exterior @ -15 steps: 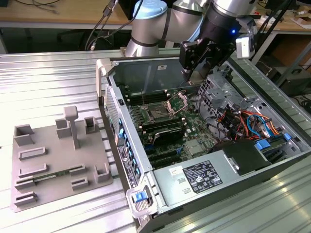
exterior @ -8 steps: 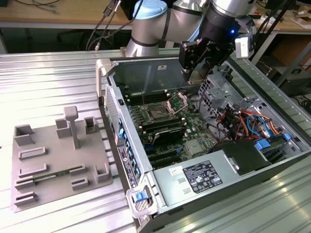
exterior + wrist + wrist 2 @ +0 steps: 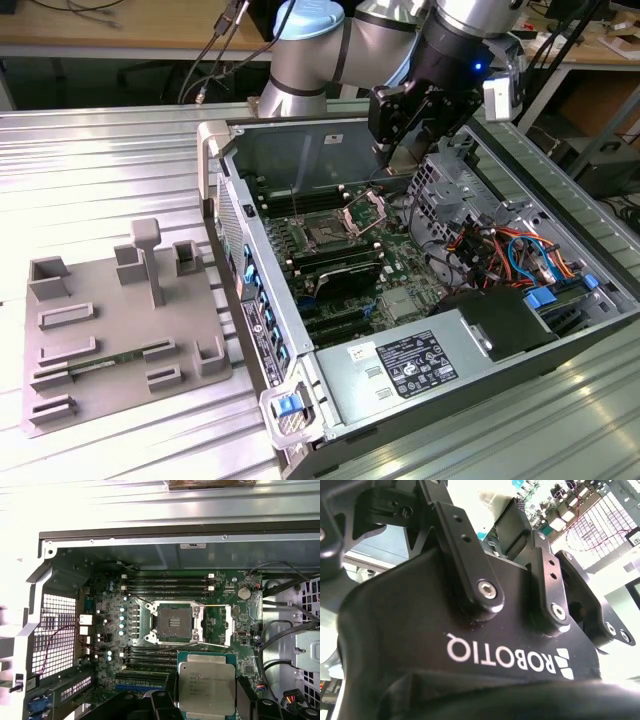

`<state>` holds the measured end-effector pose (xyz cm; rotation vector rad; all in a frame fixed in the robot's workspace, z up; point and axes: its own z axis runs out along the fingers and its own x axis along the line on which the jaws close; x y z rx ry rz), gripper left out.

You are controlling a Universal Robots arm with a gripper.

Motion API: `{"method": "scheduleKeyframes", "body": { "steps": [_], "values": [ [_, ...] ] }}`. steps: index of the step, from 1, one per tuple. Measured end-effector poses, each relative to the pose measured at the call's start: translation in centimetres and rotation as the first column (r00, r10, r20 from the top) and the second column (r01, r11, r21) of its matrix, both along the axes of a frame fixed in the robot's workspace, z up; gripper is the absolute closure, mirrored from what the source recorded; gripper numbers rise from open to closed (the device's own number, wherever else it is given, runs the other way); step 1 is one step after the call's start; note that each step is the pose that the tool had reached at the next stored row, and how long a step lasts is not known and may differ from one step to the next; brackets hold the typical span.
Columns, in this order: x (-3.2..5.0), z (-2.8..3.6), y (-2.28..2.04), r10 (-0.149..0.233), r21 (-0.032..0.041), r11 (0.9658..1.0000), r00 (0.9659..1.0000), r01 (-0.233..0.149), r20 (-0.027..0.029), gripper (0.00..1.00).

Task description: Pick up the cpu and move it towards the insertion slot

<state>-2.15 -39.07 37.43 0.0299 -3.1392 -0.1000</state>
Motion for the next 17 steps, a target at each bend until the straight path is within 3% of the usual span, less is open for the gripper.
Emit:
{"method": "scheduleKeyframes", "body": {
  "steps": [17],
  "values": [
    [0.0, -0.85, 0.0, 0.0, -0.0001, 1.0, 1.0, 0.0, 0.0, 0.45]
  ]
}}
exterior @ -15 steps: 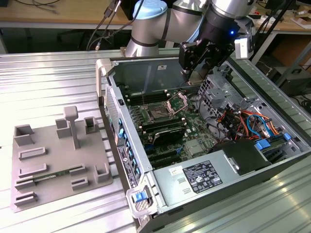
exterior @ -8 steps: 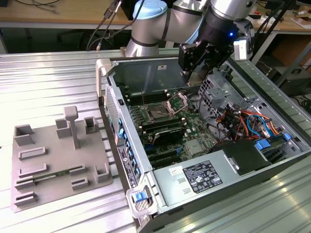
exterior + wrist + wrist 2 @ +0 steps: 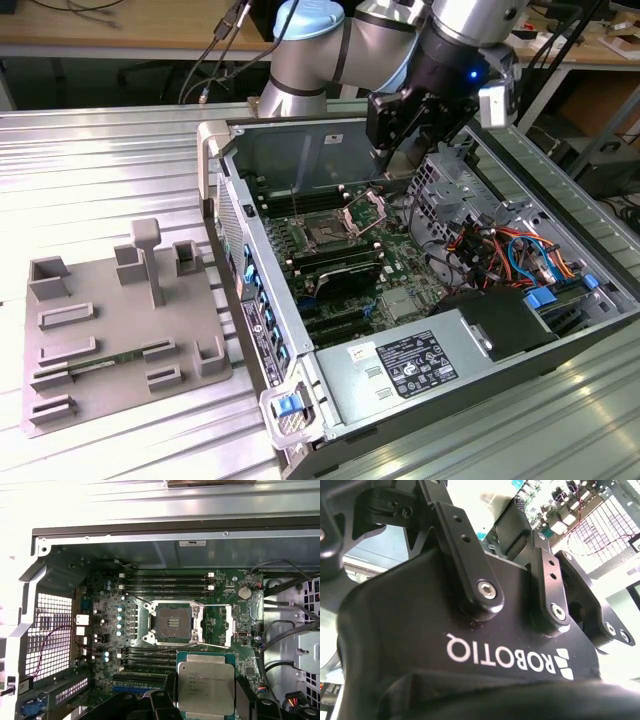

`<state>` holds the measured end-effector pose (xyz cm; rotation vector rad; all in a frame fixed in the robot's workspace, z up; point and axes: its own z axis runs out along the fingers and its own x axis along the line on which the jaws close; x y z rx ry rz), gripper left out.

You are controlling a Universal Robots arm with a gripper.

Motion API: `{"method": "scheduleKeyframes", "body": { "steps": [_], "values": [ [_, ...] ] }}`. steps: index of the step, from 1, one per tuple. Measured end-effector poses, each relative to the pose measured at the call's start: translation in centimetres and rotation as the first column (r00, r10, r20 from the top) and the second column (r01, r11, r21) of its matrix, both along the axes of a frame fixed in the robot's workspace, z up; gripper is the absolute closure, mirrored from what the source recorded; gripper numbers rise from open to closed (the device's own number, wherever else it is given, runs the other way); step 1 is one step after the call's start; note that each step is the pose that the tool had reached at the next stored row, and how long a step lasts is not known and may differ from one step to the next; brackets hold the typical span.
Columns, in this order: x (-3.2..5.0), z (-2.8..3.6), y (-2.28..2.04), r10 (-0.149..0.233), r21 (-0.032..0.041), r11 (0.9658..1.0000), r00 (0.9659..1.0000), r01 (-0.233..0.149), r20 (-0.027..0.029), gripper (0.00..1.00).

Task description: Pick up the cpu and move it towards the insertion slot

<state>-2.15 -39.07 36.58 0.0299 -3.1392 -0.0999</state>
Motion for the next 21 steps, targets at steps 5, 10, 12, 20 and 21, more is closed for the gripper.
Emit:
{"method": "scheduleKeyframes", "body": {
  "steps": [5, 10, 12, 20, 21],
  "values": [
    [0.0, -0.19, 0.0, 0.0, 0.0001, 1.0, 1.0, 0.0, 0.0, 0.45],
    [0.0, -0.39, 0.04, 0.0, 0.0001, 1.0, 1.0, 0.0, 0.0001, 0.45],
    [0.0, -0.46, 0.17, 0.0, 0.0002, 1.0, 1.0, 0.0, 0.0001, 0.45],
    [0.0, -1.02, 0.96, 0.0, 0.0001, 1.0, 1.0, 0.0, 0.0, 0.45],
    [0.0, -1.05, 1.05, 0.0, 0.0001, 1.0, 1.0, 0.0, 0.0, 0.45]
  ]
}}
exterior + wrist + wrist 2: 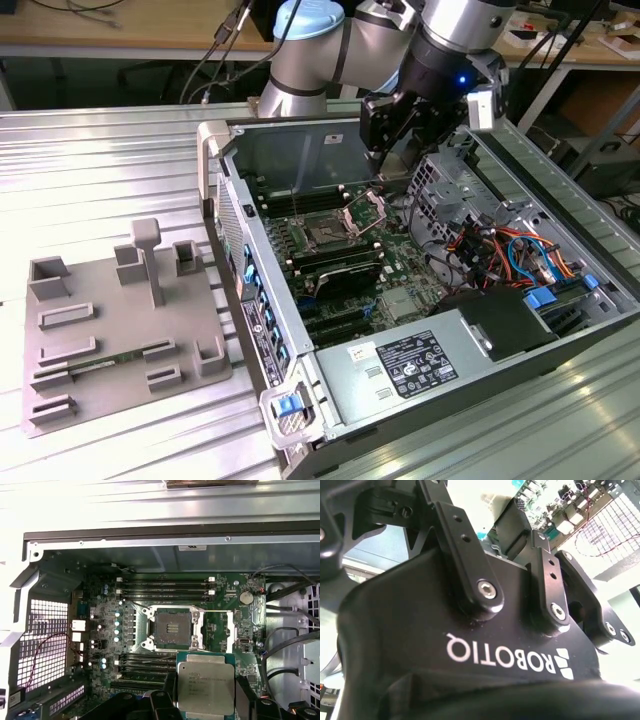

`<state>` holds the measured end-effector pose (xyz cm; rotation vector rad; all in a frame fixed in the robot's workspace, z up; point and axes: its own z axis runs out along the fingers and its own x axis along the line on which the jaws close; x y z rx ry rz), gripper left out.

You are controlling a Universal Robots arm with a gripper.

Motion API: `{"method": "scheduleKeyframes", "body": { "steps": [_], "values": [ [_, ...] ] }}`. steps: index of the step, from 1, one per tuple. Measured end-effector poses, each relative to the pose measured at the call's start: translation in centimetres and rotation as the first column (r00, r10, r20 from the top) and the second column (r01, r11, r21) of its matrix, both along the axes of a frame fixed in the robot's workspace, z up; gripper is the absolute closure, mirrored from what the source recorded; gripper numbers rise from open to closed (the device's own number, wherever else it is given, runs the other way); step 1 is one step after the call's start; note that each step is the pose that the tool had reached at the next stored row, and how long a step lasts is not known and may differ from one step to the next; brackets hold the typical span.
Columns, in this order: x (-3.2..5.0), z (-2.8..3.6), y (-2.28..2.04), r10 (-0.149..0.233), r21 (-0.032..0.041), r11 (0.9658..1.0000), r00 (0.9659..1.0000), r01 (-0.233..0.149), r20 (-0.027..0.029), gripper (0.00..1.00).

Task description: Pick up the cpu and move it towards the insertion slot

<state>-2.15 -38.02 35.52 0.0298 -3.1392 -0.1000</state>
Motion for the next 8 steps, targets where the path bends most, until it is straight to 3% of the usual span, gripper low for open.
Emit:
{"method": "scheduleKeyframes", "body": {
  "steps": [8],
  "values": [
    [0.0, -0.23, 0.91, 0.0, 0.0001, 1.0, 1.0, 0.0, 0.0001, 0.45]
  ]
}}
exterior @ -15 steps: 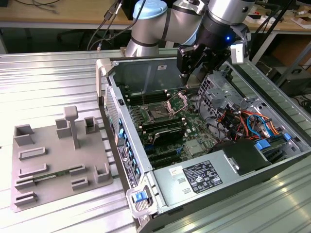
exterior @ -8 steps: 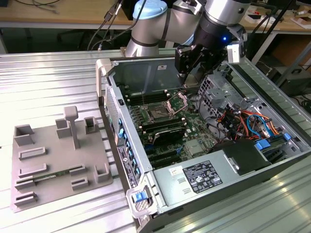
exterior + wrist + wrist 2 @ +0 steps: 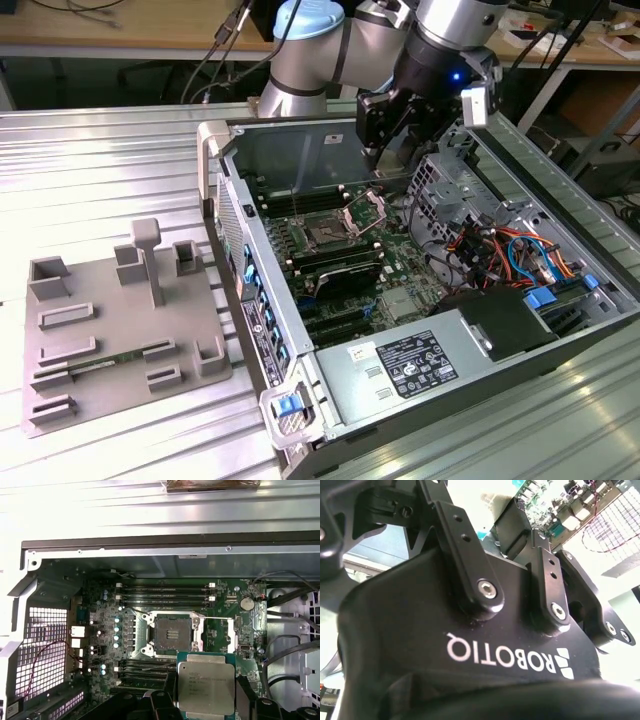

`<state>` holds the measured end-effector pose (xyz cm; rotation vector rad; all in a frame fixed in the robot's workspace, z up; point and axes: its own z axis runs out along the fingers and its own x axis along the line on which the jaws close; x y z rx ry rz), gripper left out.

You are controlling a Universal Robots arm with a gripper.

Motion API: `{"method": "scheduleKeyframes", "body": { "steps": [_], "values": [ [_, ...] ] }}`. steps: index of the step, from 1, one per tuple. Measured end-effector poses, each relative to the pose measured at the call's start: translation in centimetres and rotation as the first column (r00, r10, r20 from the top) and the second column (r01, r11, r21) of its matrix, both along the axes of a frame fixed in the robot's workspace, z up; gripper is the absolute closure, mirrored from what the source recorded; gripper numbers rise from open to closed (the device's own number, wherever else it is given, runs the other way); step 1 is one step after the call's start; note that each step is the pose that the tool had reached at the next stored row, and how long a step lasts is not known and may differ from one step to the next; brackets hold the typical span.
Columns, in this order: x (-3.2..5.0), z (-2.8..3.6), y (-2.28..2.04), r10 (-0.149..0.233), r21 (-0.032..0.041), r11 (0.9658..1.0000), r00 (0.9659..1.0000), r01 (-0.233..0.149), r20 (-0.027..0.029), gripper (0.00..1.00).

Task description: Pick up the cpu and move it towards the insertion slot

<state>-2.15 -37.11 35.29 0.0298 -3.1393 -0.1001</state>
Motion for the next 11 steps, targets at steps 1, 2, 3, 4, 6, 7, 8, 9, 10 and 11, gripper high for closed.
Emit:
{"method": "scheduleKeyframes", "body": {
  "steps": [1, 2, 3, 4, 6, 7, 8, 9, 10, 11],
  "values": [
    [0.0, -0.05, 0.06, 0.0, 0.0, 1.0, 1.0, 0.0, 0.0, 0.45],
    [0.0, -0.09, 0.1, 0.0, -0.0001, 1.0, 1.0, 0.0, -0.0001, 0.45],
    [0.0, -0.15, 0.18, 0.0, -0.0001, 1.0, 1.0, 0.0, -0.0001, 0.45],
    [0.0, -0.21, 0.23, 0.0, 0.0, 1.0, 1.0, 0.0, -0.0001, 0.45],
    [-0.01, -0.28, 0.32, 0.0, 0.0, 1.0, 1.0, 0.0, 0.0, 0.45],
    [0.0, -0.36, 0.51, 0.0, -0.0001, 1.0, 1.0, 0.0, -0.0001, 0.45],
    [0.0, -0.41, 0.75, 0.0, -0.0002, 1.0, 1.0, 0.0, -0.0001, 0.45],
    [0.0, -0.45, 0.98, 0.0, -0.0001, 1.0, 1.0, 0.0, 0.0, 0.45],
    [0.0, -0.48, 1.15, 0.0, -0.0001, 1.0, 1.0, 0.0, 0.0, 0.45],
    [0.0, -0.5, 1.3, 0.0, -0.0001, 1.0, 1.0, 0.0, 0.0, 0.45]
  ]
}}
